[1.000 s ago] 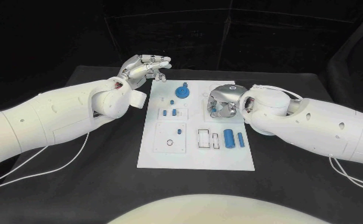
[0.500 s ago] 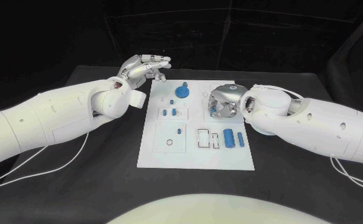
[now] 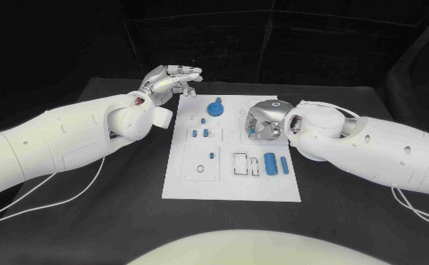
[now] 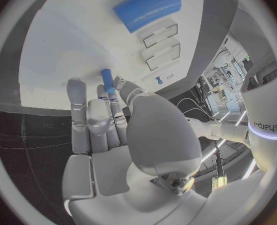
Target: Assemble the parts on the task board
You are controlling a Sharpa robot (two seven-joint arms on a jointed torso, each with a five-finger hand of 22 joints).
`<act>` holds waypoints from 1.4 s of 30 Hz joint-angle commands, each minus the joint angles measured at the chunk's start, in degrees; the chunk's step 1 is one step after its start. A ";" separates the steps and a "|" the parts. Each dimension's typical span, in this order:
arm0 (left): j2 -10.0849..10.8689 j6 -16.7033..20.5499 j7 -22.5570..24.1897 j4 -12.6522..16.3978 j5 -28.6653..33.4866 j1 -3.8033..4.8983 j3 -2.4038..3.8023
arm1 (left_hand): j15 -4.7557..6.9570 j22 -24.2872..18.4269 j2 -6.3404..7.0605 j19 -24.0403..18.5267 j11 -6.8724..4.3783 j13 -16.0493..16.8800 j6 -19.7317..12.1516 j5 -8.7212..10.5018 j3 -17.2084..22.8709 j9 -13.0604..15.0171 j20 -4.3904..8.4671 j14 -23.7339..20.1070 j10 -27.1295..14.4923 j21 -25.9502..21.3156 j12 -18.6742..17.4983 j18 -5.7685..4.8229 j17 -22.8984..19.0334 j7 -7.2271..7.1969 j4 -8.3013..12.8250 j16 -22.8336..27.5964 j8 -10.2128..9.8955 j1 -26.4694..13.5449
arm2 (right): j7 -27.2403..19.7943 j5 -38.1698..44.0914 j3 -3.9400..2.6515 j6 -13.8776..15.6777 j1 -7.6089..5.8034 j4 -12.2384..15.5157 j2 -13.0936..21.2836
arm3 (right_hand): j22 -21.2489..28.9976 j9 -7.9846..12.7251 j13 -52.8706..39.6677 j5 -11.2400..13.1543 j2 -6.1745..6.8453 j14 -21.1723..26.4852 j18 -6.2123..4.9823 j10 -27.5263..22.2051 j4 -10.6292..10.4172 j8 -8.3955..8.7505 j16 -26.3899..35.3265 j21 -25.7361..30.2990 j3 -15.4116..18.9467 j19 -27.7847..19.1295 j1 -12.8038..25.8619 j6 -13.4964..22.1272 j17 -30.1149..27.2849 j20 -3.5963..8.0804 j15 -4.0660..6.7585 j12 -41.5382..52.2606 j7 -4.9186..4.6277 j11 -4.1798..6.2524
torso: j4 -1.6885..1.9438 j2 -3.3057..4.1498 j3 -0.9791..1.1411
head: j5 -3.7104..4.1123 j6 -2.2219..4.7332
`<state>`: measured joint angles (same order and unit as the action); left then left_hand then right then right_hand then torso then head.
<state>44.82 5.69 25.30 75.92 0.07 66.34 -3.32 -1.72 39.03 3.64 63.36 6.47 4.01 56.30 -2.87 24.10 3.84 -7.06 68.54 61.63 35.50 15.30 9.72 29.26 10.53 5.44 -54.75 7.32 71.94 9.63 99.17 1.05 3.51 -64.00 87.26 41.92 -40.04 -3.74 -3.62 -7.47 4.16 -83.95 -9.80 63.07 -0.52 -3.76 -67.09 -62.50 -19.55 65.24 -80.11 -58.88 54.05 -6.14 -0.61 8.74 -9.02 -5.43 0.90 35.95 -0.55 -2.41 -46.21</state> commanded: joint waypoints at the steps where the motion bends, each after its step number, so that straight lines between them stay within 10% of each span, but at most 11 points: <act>1: -0.05 -0.83 0.04 0.04 0.17 0.09 0.05 | 0.03 -0.05 -0.24 0.11 0.04 -0.06 -0.37 0.04 -0.41 -0.06 -0.36 -0.50 -0.38 -0.24 -0.26 0.70 -0.07 0.16 0.02 0.31 -0.22 0.13 | -0.10 -0.03 -0.03 0.87 -0.11 0.24 0.10 | -0.11 0.04 0.00 0.37 0.65 -0.60 0.73 0.46 0.00 0.25 -0.31 -0.26 -0.42 -0.24 0.11 0.35 0.03 -0.22 0.28 -0.29 -0.04 0.06 | 0.01 -0.01 -0.01 | 0.11 0.00; 23: 0.01 -0.92 0.04 0.06 0.17 0.09 0.05 | 0.01 -0.09 -0.31 0.11 0.06 -0.06 -0.43 0.03 -0.46 -0.06 -0.38 -0.53 -0.46 -0.30 -0.26 0.70 -0.09 0.17 -0.03 0.31 -0.25 0.10 | -0.71 0.36 -0.06 8.54 -0.09 3.11 1.84 | -5.83 -0.68 -1.14 3.17 -1.24 -1.21 1.60 7.93 2.66 -1.88 -2.99 -4.34 -5.40 2.44 -3.29 -3.81 2.97 1.02 1.63 1.85 0.67 1.70 | 0.01 -0.07 -0.03 | 0.36 0.08; 42: -0.14 -0.96 0.05 0.14 0.17 0.08 0.05 | 0.01 -0.09 -0.31 0.11 0.06 -0.06 -0.43 0.03 -0.46 -0.06 -0.38 -0.53 -0.46 -0.30 -0.26 0.70 -0.09 0.17 -0.03 0.31 -0.25 0.10 | -3.67 -5.17 -0.74 12.02 -0.11 12.91 3.13 | -6.04 -0.58 -1.13 3.08 -1.11 -1.17 1.63 7.84 2.99 -1.73 -3.08 -4.59 -5.95 2.41 -3.29 -3.70 2.98 1.04 1.58 1.53 0.56 1.59 | 0.09 0.00 -0.10 | -0.45 -0.26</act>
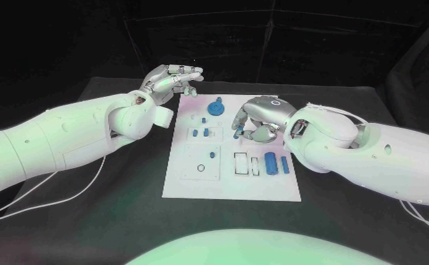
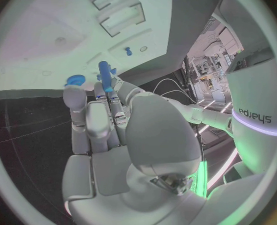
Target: Assemble the parts on the task board
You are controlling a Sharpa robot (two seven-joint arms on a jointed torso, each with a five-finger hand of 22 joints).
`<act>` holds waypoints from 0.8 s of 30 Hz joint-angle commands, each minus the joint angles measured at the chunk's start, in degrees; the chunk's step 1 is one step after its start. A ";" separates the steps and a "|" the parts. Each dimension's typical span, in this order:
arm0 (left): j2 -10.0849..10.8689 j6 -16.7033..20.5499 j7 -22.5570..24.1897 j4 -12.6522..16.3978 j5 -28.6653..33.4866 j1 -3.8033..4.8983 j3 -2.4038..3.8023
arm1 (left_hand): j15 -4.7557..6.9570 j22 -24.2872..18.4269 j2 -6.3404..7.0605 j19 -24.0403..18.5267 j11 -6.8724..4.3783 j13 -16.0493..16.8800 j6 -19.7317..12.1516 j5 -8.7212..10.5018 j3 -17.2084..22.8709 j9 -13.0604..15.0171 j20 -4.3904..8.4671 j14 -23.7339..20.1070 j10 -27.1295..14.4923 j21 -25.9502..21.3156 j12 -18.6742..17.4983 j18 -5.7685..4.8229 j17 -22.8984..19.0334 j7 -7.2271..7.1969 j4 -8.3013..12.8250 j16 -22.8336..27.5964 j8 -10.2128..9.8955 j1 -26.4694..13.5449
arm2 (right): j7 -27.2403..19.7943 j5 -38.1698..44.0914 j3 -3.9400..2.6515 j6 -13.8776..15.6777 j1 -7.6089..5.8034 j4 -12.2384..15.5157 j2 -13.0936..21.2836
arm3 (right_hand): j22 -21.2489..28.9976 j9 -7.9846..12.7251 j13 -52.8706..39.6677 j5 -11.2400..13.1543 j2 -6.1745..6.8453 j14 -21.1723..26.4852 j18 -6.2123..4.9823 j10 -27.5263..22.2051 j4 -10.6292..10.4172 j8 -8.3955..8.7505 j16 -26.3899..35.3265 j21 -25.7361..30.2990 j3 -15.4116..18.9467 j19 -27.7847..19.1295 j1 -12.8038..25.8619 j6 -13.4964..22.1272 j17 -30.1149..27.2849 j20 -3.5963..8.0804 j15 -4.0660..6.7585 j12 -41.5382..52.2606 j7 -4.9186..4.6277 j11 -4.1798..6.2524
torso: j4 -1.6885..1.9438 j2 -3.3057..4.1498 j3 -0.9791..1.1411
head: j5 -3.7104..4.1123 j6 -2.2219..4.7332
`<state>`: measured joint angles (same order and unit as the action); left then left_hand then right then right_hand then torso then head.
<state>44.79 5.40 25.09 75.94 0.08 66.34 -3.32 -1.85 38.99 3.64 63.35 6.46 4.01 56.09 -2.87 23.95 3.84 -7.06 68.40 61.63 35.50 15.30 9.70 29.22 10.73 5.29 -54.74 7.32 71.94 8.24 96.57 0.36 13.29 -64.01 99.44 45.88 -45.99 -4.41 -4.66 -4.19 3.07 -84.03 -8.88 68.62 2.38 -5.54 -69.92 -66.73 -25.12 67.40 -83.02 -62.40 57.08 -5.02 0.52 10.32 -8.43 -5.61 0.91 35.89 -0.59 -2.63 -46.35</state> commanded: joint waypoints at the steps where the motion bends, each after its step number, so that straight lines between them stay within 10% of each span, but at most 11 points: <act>1: -0.15 -0.68 0.26 0.14 0.17 0.08 0.05 | 0.14 -0.06 -0.31 0.12 0.07 -0.06 -0.23 0.03 -0.32 -0.06 -0.38 -0.39 -0.46 -0.30 -0.26 0.72 -0.05 -0.04 0.11 0.31 -0.25 0.10 | -2.62 -2.92 -0.05 2.22 -0.10 0.83 -1.35 | -0.09 0.09 -0.08 -0.19 -0.03 -1.09 0.71 2.29 0.09 0.06 -0.25 -0.36 -0.37 0.25 -0.38 -0.18 -0.05 -0.07 0.45 -0.04 -0.04 1.78 | 0.11 0.06 -0.07 | -0.32 -0.19; 24: -0.53 -0.74 0.26 0.46 0.16 0.10 0.06 | 0.12 -0.12 -0.44 0.12 0.06 -0.05 -0.24 0.03 -0.32 -0.05 -0.40 -0.44 -0.54 -0.38 -0.25 0.72 -0.07 -0.06 0.11 0.30 -0.23 0.19 | -6.87 -4.21 0.42 -2.14 4.93 -7.07 -12.17 | 0.22 0.25 -0.05 -0.76 -0.06 -0.98 0.63 2.04 0.52 0.38 -0.23 -0.39 -1.23 -0.21 -0.26 0.12 -0.29 -0.16 0.30 -0.59 -0.27 1.55 | 0.04 0.05 -0.01 | -3.51 -1.44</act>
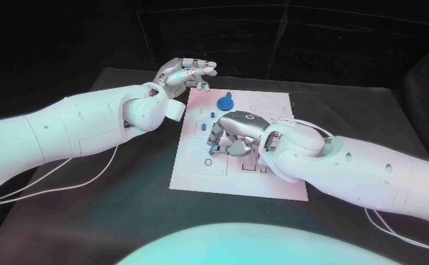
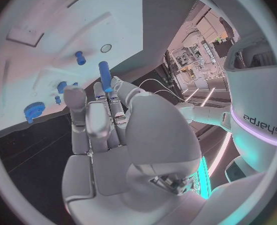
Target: Assemble the parts on the task board
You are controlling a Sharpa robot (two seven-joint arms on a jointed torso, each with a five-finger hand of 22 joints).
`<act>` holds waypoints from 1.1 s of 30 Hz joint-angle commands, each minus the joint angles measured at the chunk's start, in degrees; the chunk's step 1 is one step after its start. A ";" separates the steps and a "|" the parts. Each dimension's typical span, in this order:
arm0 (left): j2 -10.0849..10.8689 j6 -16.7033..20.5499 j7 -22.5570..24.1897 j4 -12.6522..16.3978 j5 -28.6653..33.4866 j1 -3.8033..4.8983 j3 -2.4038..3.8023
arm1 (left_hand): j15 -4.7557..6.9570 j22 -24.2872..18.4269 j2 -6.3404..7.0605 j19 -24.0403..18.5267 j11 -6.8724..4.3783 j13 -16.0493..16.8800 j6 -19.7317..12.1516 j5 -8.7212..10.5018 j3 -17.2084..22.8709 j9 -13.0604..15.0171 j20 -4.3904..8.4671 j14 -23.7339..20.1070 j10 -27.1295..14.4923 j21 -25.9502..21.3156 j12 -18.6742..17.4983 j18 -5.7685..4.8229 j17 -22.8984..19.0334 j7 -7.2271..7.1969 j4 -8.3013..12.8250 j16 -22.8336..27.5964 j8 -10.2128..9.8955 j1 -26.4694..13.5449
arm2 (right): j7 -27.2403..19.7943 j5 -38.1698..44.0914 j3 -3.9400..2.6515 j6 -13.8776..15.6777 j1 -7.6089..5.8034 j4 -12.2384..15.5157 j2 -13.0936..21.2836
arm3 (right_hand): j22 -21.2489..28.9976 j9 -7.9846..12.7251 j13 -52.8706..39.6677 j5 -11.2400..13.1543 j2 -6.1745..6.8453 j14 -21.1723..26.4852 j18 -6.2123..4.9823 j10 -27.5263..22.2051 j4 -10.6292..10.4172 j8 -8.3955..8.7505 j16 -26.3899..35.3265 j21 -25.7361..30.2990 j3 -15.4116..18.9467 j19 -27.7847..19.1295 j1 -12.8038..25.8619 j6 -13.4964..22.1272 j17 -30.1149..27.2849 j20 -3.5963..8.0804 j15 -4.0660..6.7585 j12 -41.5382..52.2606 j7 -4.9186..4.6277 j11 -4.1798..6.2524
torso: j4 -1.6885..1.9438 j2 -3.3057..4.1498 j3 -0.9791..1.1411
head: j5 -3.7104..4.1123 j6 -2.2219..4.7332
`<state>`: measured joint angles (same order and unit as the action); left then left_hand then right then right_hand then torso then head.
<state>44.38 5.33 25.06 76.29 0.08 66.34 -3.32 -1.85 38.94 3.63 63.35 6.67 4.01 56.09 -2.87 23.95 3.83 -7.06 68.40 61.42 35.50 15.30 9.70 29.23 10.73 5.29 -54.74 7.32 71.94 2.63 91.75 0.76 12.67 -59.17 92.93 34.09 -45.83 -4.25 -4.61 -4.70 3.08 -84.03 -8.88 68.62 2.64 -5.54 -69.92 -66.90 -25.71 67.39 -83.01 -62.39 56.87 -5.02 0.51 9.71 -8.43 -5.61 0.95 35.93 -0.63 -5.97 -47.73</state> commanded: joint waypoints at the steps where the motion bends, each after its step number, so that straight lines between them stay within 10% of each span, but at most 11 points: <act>1: -0.14 -0.67 0.29 0.11 0.16 0.10 0.06 | 0.12 -0.06 -0.44 0.12 -0.15 -0.05 -0.24 0.03 -0.32 -0.04 -0.40 -0.44 -0.34 -0.38 -0.25 0.73 -0.08 -0.06 0.11 0.31 -0.23 0.19 | -1.24 1.00 0.04 -1.57 0.18 -0.77 -0.58 | 0.06 0.10 -0.10 -0.30 -0.05 -0.96 0.62 2.03 0.30 0.40 -0.21 -0.22 -0.70 -0.24 -0.24 0.15 -0.15 -0.16 0.29 -0.02 -0.28 1.53 | 0.00 0.03 0.03 | -0.24 -0.11; 33: -0.68 -0.92 0.21 -0.28 0.16 0.10 0.06 | 0.12 -0.06 -0.44 0.12 -0.15 -0.05 -0.24 0.03 -0.32 -0.04 -0.40 -0.44 -0.34 -0.38 -0.25 0.73 -0.08 -0.06 0.11 0.31 -0.23 0.19 | -0.42 3.38 1.11 -3.84 0.97 -3.37 -3.47 | -0.06 0.13 -0.11 -0.44 -0.10 -0.96 0.64 2.00 0.43 0.47 -0.33 -0.34 -0.93 -0.28 -0.18 0.19 0.00 -0.20 0.24 -0.15 -0.34 1.48 | -0.04 0.05 0.06 | -0.66 -0.59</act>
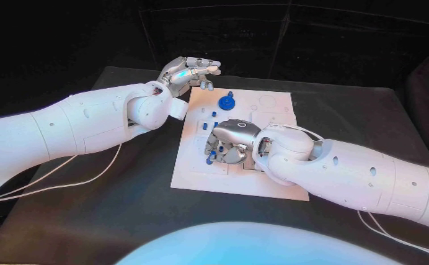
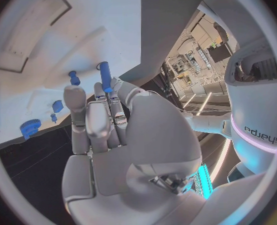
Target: Assemble the parts on the task board
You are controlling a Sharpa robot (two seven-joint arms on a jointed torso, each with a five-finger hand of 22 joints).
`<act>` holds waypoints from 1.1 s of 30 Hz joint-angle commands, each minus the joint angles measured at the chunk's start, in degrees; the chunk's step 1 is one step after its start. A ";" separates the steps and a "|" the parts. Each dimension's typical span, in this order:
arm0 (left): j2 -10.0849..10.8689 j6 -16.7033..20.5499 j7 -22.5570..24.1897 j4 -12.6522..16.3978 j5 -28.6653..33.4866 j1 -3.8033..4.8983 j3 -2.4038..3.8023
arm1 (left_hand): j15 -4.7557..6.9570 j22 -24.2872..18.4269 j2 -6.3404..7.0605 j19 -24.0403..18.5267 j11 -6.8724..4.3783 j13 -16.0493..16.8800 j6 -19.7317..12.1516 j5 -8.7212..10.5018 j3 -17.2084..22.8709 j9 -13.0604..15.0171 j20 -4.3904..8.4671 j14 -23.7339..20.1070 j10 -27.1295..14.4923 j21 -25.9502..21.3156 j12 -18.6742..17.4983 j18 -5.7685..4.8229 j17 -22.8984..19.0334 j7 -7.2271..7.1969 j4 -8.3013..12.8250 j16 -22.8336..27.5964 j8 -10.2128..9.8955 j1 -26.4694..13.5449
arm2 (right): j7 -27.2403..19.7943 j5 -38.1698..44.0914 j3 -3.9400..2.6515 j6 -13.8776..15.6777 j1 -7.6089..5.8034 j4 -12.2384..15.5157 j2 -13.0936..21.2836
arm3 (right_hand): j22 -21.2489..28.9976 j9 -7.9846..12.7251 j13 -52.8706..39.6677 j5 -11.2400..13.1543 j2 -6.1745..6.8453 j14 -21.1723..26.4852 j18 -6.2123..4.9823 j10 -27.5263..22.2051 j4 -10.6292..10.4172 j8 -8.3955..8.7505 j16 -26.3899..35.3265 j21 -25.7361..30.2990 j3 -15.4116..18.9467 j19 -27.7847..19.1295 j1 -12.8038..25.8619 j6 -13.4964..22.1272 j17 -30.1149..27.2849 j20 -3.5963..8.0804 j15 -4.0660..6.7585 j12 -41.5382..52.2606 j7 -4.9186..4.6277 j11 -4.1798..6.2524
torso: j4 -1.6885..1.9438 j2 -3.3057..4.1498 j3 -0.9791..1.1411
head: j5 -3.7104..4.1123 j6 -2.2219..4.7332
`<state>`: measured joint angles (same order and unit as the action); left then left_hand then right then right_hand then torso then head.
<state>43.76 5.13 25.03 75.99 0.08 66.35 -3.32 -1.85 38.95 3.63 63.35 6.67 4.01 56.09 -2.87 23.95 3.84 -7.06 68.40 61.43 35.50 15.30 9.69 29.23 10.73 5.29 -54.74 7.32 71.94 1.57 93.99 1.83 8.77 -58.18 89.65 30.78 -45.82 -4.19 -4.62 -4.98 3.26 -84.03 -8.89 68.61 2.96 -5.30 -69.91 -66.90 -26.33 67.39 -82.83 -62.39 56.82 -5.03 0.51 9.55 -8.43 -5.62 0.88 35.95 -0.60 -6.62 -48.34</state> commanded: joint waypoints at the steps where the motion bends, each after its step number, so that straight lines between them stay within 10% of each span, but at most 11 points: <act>1: -0.05 -0.73 0.25 0.02 0.16 0.09 0.06 | 0.12 -0.07 -0.44 0.12 -0.15 -0.05 -0.25 0.03 -0.32 -0.05 -0.40 -0.44 -0.34 -0.38 -0.25 0.73 -0.08 -0.06 0.11 0.31 -0.23 0.19 | 0.75 1.31 0.04 0.19 0.00 -0.16 -0.23 | -0.06 0.07 -0.09 -0.16 -0.28 -0.96 0.65 2.00 0.11 0.23 -0.34 -0.34 -0.31 -0.28 -0.36 0.19 0.05 -0.20 0.25 0.00 -0.34 1.48 | 0.04 0.02 0.01 | 0.01 -0.01; 19: -0.04 -0.80 0.18 0.00 0.16 0.09 0.06 | 0.12 -0.07 -0.44 0.12 -0.15 -0.05 -0.25 0.03 -0.32 -0.05 -0.40 -0.44 -0.34 -0.38 -0.25 0.73 -0.08 -0.06 0.11 0.31 -0.23 0.19 | 1.78 3.96 0.04 -3.54 0.10 -0.05 -0.93 | 1.18 0.23 0.02 -0.32 0.52 -0.71 0.42 1.33 0.07 0.69 0.08 0.25 0.03 -1.31 0.89 0.81 -0.77 -0.41 -0.02 -0.69 -0.63 1.22 | 0.02 0.00 -0.01 | 0.03 -0.10; 25: -0.04 -0.84 0.08 -0.04 0.16 0.09 0.06 | 0.11 -0.17 -0.56 0.12 -0.14 -0.03 -0.27 0.04 -0.39 -0.02 -0.43 -0.53 -0.43 -0.51 -0.20 0.75 -0.12 -0.05 0.13 0.29 -0.20 0.32 | 0.76 3.80 0.05 -2.17 0.10 0.00 -1.06 | 6.47 0.54 1.10 -2.24 3.56 0.50 -0.43 -6.31 -1.65 1.80 2.56 3.53 2.56 -4.81 5.26 5.12 -4.45 -1.82 -1.64 -4.97 -1.68 -0.77 | 0.01 -0.01 -0.02 | 0.10 -0.07; 33: -0.01 -0.92 0.02 -0.05 0.16 0.09 0.06 | 0.11 -0.17 -0.56 0.12 -0.14 -0.03 -0.27 0.04 -0.39 -0.02 -0.43 -0.53 -0.43 -0.51 -0.20 0.75 -0.12 -0.05 0.13 0.29 -0.20 0.32 | -0.02 3.28 0.06 0.72 0.10 0.05 -1.04 | 9.23 0.41 1.00 -2.96 3.81 0.86 -0.96 -9.28 -1.90 1.64 3.50 5.50 4.68 -6.31 5.73 6.89 -5.80 -2.46 -2.13 -5.36 -2.21 -1.38 | 0.05 -0.02 -0.02 | 0.17 -0.03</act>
<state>43.78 4.94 24.92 75.91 0.08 66.35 -3.32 -1.63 38.83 3.37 63.35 6.66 4.01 56.09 -2.87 23.79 3.83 -7.06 68.19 61.43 35.09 15.30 9.70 29.17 10.73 5.45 -54.74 7.32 72.20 2.50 97.24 1.90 7.56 -58.01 89.51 29.76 -36.68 -3.70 -3.58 -7.67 7.23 -83.32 -8.90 59.74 1.02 -3.76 -66.66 -61.67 -21.98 61.53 -77.64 -55.86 51.07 -7.56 -1.24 4.40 -10.65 -7.08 0.91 35.93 -0.62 -6.44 -48.38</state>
